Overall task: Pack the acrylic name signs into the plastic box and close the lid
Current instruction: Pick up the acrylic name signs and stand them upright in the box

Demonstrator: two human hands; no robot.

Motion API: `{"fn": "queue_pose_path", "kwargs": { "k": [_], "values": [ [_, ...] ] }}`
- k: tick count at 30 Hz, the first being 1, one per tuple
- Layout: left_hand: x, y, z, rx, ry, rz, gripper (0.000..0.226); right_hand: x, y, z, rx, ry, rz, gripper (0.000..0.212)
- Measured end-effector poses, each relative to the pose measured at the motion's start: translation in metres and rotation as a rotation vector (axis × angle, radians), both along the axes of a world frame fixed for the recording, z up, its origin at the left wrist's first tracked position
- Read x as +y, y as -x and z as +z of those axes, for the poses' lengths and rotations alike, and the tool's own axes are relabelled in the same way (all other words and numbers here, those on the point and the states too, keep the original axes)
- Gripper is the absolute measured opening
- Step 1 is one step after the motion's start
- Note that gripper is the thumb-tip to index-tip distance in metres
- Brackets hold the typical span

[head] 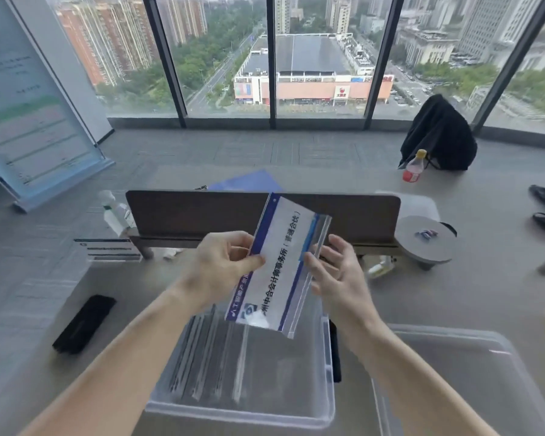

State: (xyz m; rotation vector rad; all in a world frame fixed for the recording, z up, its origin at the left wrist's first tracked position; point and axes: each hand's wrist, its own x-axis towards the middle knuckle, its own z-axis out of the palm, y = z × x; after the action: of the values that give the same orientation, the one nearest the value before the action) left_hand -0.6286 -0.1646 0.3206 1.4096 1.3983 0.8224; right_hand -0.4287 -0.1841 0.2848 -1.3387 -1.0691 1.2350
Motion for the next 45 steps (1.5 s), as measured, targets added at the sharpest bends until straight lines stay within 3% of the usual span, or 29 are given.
{"fn": "queue_pose_path", "kwargs": {
  "k": [3, 6, 9, 16, 22, 29, 33, 45],
  "values": [
    [-0.013, -0.008, -0.053, -0.005, 0.135, 0.053, 0.01, -0.016, 0.02, -0.055, 0.117, 0.248, 0.045, 0.041],
    [-0.023, -0.009, -0.1, 0.081, 0.223, 0.057, 0.011, -0.019, 0.028, -0.108, 0.161, 0.424, 0.051, 0.04],
    [-0.027, -0.003, -0.139, 0.126, 0.291, 0.061, 0.018, -0.022, 0.038, -0.156, 0.106, 0.549, 0.077, 0.048],
    [-0.038, -0.004, -0.229, 0.254, 0.33, 0.167, 0.018, -0.004, 0.055, -0.228, -0.096, 0.764, 0.133, 0.032],
    [-0.033, -0.015, -0.268, 0.341, 0.301, 0.195, 0.03, 0.003, 0.061, -0.263, -0.198, 0.754, 0.12, 0.026],
    [-0.029, -0.013, -0.287, 0.438, 0.277, 0.154, 0.04, 0.001, 0.066, -0.288, -0.206, 0.736, 0.153, 0.042],
    [-0.027, -0.014, -0.293, 0.45, 0.275, 0.142, 0.032, 0.004, 0.07, -0.289, -0.145, 0.769, 0.134, 0.033],
    [-0.029, -0.015, -0.295, 0.461, 0.25, 0.127, 0.027, 0.003, 0.076, -0.306, -0.026, 0.804, 0.16, 0.048]
  ]
}}
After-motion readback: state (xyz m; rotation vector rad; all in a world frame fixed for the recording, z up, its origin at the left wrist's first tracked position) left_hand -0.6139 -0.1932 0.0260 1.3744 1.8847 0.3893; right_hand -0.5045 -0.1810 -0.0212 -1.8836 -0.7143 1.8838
